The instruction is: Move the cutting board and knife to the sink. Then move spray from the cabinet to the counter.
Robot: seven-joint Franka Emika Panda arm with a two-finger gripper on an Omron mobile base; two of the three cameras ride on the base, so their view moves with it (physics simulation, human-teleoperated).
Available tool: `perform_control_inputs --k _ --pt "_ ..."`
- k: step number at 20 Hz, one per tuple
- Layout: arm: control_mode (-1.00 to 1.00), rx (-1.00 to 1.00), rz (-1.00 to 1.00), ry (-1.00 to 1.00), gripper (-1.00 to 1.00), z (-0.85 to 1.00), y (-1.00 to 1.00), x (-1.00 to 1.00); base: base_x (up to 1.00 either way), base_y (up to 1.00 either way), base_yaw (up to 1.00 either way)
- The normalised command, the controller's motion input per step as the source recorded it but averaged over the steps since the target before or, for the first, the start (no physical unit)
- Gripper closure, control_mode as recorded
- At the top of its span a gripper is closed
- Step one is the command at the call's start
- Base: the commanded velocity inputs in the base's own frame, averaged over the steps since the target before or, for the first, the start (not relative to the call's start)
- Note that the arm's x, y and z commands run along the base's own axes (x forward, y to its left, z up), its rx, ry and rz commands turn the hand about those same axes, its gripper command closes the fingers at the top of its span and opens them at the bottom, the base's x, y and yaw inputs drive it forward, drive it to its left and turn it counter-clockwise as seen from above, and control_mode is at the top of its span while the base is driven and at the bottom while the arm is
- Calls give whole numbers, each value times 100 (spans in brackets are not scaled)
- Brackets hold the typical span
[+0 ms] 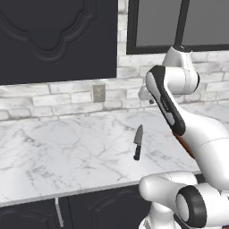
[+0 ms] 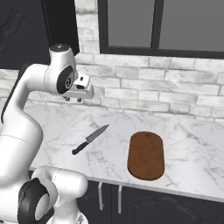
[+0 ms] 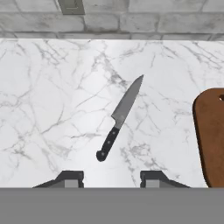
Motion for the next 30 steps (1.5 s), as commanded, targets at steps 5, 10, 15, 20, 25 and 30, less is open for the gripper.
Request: perform_control_inputs --k 5,10,15,20,25,30 --pt "-100 0 -6 0 -100 0 -2 -8 0 0 0" --pt "-100 0 0 0 -100 0 0 -2 0 0 0" --pt "-100 5 -4 0 -100 0 0 -10 0 0 0" --pt "-100 10 -19 0 -100 -16 0 -9 0 0 0" --pt "-100 14 -25 2 -100 -30 0 0 0 0 0" --pt "-100 3 -17 3 -100 -38 0 0 0 0 0"
